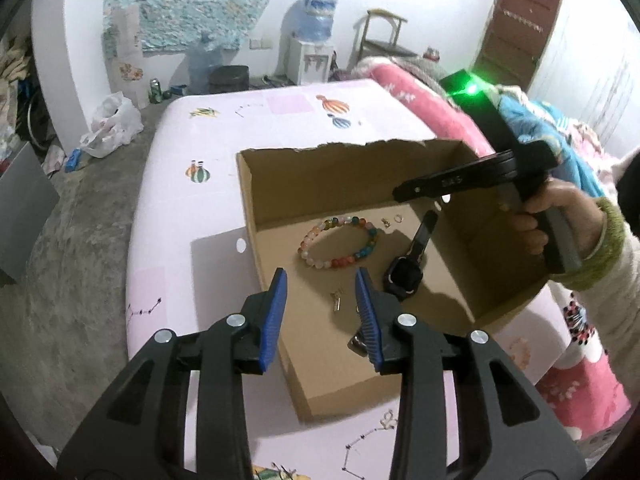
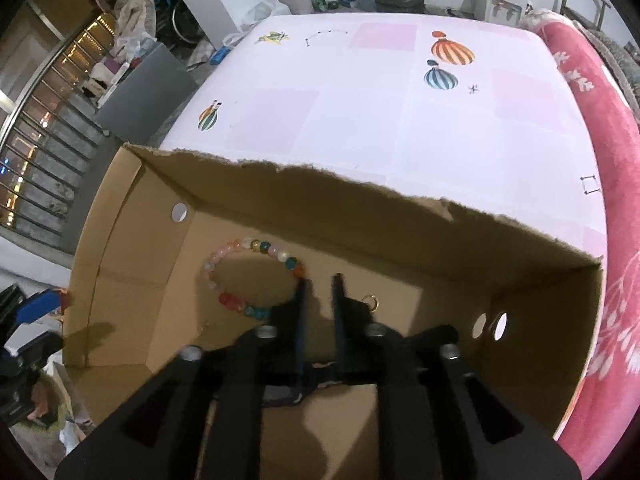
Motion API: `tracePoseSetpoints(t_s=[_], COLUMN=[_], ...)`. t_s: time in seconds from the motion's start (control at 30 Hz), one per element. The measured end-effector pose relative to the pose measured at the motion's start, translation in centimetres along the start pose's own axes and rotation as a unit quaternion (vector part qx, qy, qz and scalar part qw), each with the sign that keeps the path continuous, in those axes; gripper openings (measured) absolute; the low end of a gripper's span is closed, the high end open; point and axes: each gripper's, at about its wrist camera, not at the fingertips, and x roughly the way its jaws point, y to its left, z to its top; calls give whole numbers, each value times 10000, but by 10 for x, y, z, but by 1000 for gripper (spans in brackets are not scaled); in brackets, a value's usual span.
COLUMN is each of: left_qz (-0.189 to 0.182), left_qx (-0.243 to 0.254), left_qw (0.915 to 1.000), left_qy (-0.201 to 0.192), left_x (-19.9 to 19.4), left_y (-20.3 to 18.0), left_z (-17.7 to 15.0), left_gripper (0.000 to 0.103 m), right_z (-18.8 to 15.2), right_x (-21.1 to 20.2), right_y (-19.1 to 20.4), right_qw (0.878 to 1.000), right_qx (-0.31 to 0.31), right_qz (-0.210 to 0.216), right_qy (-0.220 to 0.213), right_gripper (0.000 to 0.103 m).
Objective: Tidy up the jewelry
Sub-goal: 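Open both tools and drop the jewelry into the box, then move both tools back over the table toward the remaining charms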
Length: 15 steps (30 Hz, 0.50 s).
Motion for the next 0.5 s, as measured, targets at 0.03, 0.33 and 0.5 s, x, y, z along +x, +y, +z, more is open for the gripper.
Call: tracePoseSetpoints(t_s=[0.03,0.33,0.5], left_qz=[22,64,109], left_qx=[-47,-302,-352], left_qw=[10000,9969,9970], left_qy=[-84,-724,-680], left_x=[-8,-58,-68], left_y=[0,1,-1], left_z=[-5,-50,-81], left_gripper=[34,49,59], right_z=[1,-24,-81], right_x=[-1,-78,-158], right_y=[0,8,15], right_qw=[10000,9956,9830], right_qx=[-4,16,-99], right_qz=[-18,314,458], right_qy=[-21,-887,-1774], right_gripper=[20,35,61])
